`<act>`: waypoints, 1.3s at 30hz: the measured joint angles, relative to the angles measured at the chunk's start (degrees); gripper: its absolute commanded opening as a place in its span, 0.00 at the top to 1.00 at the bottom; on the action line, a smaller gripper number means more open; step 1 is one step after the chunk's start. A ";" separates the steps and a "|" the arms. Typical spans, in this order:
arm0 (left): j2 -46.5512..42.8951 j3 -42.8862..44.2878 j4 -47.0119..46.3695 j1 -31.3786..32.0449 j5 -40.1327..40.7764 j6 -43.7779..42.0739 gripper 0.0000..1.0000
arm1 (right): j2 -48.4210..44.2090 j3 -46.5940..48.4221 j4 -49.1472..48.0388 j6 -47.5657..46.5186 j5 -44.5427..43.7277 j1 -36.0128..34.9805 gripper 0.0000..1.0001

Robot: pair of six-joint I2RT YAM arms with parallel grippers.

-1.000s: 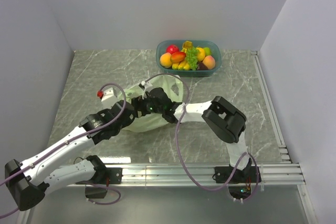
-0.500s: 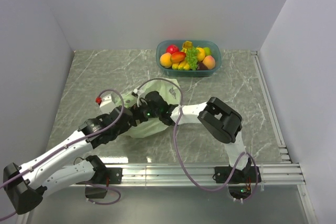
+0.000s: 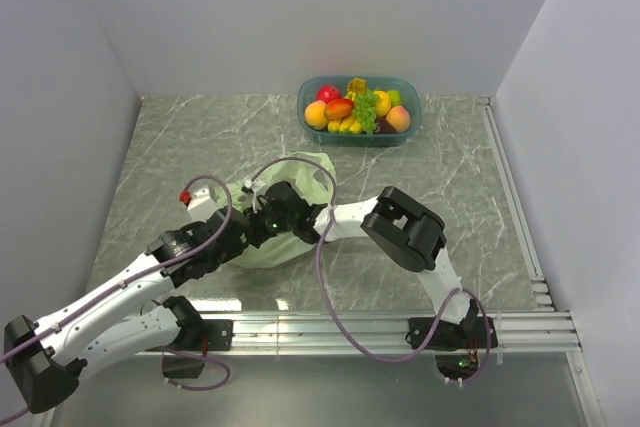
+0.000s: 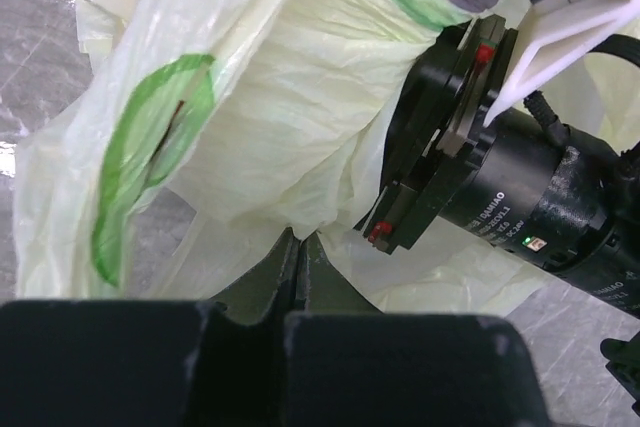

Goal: Untie the knot of the plastic bag and take out the fruit

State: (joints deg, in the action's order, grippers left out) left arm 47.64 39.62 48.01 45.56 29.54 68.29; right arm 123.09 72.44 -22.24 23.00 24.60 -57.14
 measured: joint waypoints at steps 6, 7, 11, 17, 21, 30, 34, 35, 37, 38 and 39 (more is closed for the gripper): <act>-2.21 -0.37 0.39 0.00 -0.02 0.81 1.00 | -2.05 -2.71 -0.13 -0.15 -2.43 0.07 1.00; -2.56 -0.46 0.52 0.00 -0.02 1.03 0.99 | -3.06 -3.78 -0.04 -0.22 -2.80 0.20 1.00; -3.85 -1.01 1.14 0.00 0.31 1.88 1.00 | -8.28 -7.85 0.66 -0.52 -4.59 0.59 1.00; -3.89 -0.37 2.89 0.00 2.23 0.63 1.00 | -15.43 -11.63 0.92 -0.42 -8.79 1.49 0.64; -0.04 7.74 5.01 0.00 6.49 -5.03 0.99 | -18.62 -14.99 0.92 1.40 -13.79 2.43 0.41; 12.15 23.67 -0.87 5.66 7.67 -14.05 0.99 | -20.44 -20.63 2.58 6.19 -19.85 5.70 0.25; 10.88 16.85 -1.29 6.01 6.51 -12.48 0.99 | -20.65 -21.16 3.10 6.14 -21.00 5.66 0.20; 10.03 14.75 -1.16 6.01 6.05 -11.82 0.99 | -20.76 -21.20 3.48 6.10 -21.29 5.66 0.20; 8.44 11.21 -1.29 6.01 5.03 -10.95 1.00 | -21.42 -21.53 4.00 6.03 -21.88 5.66 0.18; 7.80 9.77 -1.33 6.01 4.66 -10.27 0.99 | -21.90 -21.81 4.22 5.88 -22.10 5.66 0.18; 7.32 8.66 -1.38 6.01 4.37 -9.84 0.99 | -22.51 -22.10 4.44 5.68 -22.18 5.66 0.17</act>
State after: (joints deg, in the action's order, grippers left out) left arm 54.96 48.27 46.63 51.57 33.91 58.46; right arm 100.57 50.35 -17.80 28.69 2.42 -51.48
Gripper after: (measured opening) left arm 0.012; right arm 0.820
